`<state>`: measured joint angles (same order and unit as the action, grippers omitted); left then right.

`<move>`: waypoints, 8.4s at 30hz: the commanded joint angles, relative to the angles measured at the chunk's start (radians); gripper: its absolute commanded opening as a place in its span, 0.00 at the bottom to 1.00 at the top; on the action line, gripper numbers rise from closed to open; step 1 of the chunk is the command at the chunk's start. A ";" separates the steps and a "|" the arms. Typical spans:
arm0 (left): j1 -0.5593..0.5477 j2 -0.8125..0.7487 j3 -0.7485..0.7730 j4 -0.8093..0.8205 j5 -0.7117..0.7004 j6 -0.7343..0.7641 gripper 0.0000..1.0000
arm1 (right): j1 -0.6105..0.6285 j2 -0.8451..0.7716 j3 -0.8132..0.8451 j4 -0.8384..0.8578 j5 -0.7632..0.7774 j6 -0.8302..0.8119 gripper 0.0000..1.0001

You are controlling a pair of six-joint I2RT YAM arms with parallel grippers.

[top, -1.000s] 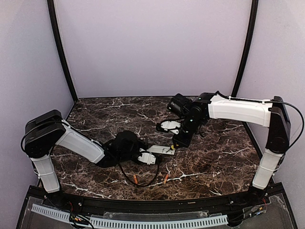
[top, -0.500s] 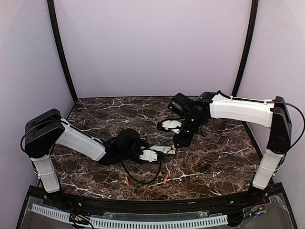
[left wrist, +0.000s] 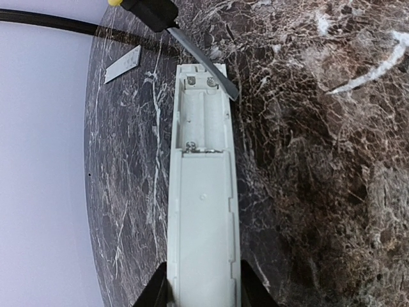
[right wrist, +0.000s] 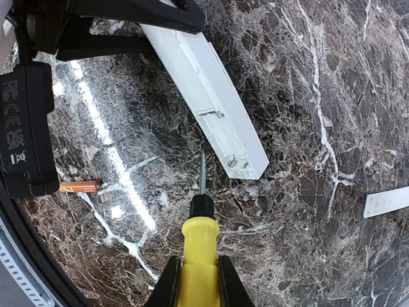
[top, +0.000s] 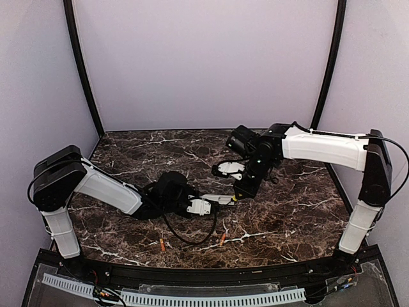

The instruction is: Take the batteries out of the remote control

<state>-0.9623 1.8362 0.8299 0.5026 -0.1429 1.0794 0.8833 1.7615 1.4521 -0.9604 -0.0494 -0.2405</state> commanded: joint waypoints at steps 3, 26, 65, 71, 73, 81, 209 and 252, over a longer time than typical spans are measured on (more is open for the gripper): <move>0.005 -0.024 0.004 -0.009 0.007 -0.004 0.00 | -0.003 -0.007 0.003 0.003 0.028 0.009 0.00; 0.025 -0.142 0.043 -0.065 -0.074 -0.289 0.00 | -0.162 -0.240 -0.084 0.255 0.240 0.192 0.00; 0.282 -0.363 0.015 -0.949 -0.337 -1.569 0.00 | -0.207 -0.275 -0.258 0.662 0.181 0.364 0.00; 0.306 -0.366 -0.021 -0.959 -0.300 -1.629 0.00 | -0.207 -0.287 -0.302 0.709 0.145 0.377 0.00; 0.307 -0.366 -0.034 -0.955 -0.298 -1.649 0.00 | -0.208 -0.299 -0.321 0.730 0.139 0.378 0.00; 0.307 -0.348 -0.080 -0.947 -0.293 -1.710 0.07 | -0.207 -0.304 -0.355 0.770 0.096 0.380 0.00; 0.267 -0.103 0.754 -1.174 0.527 -1.389 0.00 | -0.294 -0.470 -0.517 0.964 -0.105 0.458 0.95; 0.430 0.302 0.817 -1.552 0.200 -1.377 0.09 | -0.294 -0.374 -0.533 0.982 -0.144 0.431 0.94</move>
<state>-0.5465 2.1197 1.6741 -1.0702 0.0662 -0.2760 0.5945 1.3769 0.9081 -0.0010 -0.1864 0.2054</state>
